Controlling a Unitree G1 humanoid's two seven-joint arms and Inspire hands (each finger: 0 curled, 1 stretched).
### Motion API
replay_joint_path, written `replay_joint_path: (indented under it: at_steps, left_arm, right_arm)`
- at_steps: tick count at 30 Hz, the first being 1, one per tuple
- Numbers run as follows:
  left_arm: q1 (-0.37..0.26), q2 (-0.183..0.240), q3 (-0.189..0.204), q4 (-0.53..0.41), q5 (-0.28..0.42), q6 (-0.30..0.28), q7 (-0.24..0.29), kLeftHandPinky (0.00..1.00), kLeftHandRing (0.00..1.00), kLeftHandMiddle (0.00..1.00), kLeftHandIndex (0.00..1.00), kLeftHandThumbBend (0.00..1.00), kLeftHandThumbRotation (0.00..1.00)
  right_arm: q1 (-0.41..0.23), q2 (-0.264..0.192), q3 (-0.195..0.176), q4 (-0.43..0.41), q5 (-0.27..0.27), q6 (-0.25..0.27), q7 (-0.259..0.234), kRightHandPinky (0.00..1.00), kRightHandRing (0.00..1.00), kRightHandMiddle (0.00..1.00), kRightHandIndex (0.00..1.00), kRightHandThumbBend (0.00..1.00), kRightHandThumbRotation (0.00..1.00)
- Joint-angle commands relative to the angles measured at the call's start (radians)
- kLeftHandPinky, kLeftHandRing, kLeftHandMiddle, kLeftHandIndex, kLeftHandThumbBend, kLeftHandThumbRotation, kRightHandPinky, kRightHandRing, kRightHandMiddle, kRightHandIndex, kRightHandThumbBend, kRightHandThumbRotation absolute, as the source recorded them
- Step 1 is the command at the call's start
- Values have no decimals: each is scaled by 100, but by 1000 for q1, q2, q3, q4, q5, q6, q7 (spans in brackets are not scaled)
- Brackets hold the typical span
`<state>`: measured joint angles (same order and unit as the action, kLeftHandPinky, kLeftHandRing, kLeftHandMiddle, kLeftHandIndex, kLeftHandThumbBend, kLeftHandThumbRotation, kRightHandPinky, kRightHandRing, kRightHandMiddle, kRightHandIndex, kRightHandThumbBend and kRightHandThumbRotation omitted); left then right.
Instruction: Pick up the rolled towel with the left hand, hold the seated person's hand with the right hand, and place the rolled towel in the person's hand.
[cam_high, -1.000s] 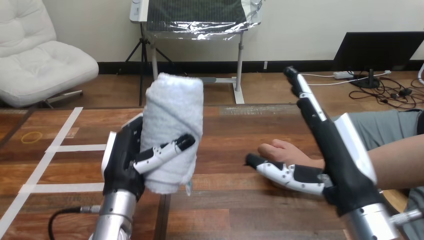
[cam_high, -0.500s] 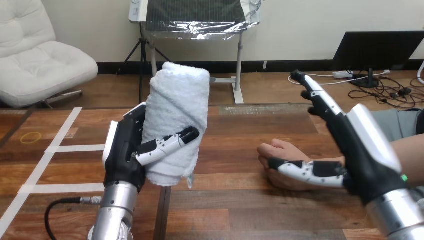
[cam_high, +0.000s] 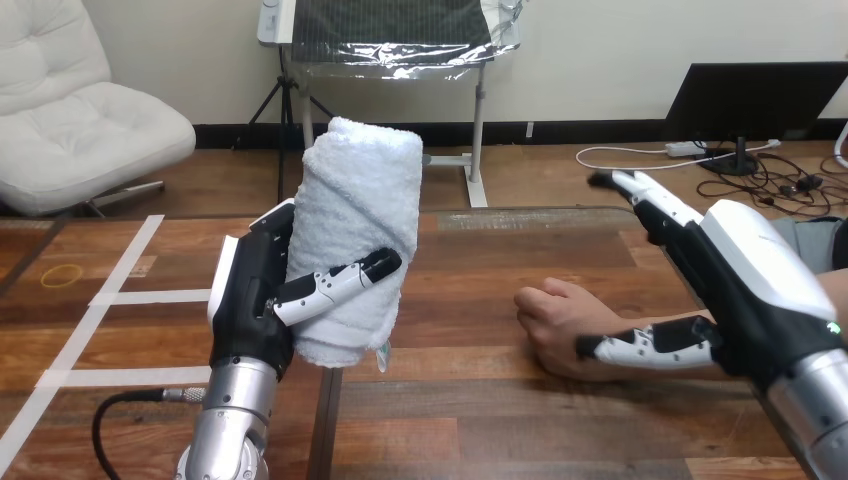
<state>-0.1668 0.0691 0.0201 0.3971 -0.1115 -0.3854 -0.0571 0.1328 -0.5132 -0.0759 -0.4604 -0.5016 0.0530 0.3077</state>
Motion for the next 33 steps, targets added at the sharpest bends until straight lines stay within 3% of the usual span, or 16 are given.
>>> replay_joint_path:
  at_steps: [1,6,15,24,33]
  left_arm:
    - [-94,-5,19,-69,-12,-4,-8,40,41,43,50,71,0]
    - [-98,-3,21,-61,-11,-10,-13,40,41,43,50,71,0]
    - [-106,2,23,-48,-3,-16,-17,41,41,44,50,70,0]
    - [-107,2,26,-49,-5,-6,-20,42,41,43,50,71,0]
    - [-110,4,30,-40,-3,-9,-23,40,41,43,50,71,0]
  right_arm:
    - [-95,-63,-11,10,-24,39,49,84,91,93,90,85,0]
    - [-124,-116,3,34,-56,72,110,85,91,92,89,85,0]
    - [-184,-202,38,104,-109,87,211,84,90,91,88,84,0]
    - [-253,-263,91,184,-164,105,297,85,89,91,88,83,0]
    - [-322,-294,153,268,-236,114,348,86,90,91,88,82,6]
